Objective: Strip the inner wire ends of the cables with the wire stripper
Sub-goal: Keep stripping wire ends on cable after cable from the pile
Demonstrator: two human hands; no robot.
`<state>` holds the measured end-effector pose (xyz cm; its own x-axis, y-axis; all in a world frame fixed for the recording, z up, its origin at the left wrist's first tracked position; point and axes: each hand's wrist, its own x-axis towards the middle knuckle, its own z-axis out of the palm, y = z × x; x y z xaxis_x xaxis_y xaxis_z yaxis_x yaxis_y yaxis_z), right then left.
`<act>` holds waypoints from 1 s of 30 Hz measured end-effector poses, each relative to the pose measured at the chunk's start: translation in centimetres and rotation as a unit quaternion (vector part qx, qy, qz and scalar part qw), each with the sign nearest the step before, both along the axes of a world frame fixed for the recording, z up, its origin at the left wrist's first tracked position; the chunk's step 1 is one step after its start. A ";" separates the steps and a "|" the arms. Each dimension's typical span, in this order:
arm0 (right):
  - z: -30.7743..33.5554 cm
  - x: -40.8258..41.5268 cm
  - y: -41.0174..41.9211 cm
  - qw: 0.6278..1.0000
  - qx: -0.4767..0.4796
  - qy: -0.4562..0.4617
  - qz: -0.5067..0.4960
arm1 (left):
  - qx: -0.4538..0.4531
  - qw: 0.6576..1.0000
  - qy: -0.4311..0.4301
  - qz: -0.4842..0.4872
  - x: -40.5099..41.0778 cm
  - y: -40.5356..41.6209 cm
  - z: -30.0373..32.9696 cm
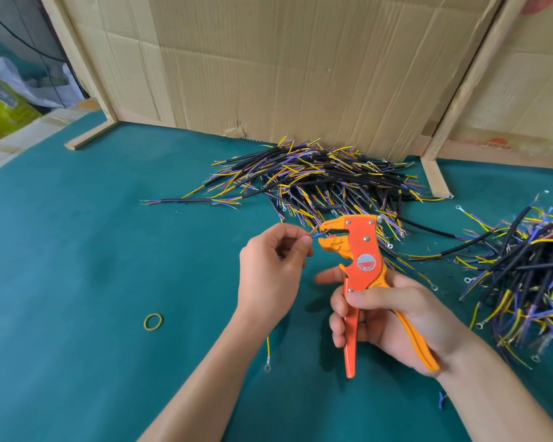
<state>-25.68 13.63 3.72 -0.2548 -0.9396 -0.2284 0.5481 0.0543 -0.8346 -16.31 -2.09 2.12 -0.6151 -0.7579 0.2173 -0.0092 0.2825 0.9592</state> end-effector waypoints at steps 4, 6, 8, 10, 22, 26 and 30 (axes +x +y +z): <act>0.1 0.1 0.0 1.000 0.005 0.008 -0.004 | -0.028 1.000 -0.007 0.006 0.1 0.2 0.1; 0.2 0.2 -0.1 1.000 0.004 0.008 -0.004 | -0.038 0.999 -0.010 0.006 0.1 0.3 0.2; 0.2 0.2 -0.1 1.000 0.005 0.007 -0.006 | -0.040 0.999 -0.011 0.003 0.1 0.4 0.3; 0.3 0.2 -0.1 1.000 0.009 0.006 -0.006 | -0.043 0.999 -0.012 0.004 0.2 0.5 0.4; 0.5 0.5 -0.2 0.999 0.021 -0.002 -0.029 | -0.049 0.999 -0.001 0.014 0.1 0.6 0.4; 0.5 0.6 -0.3 0.999 0.026 0.004 -0.041 | -0.053 0.999 0.000 0.010 0.1 0.7 0.4; 0.5 0.7 -0.3 0.998 0.030 0.012 -0.050 | -0.048 0.999 0.005 0.002 0.0 0.5 0.3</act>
<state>-24.94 13.34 4.21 -0.3519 -0.8942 -0.2767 0.5340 0.0510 -0.8439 -16.26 -1.62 2.43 -0.6093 -0.7361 0.2947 -0.0019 0.3731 0.9278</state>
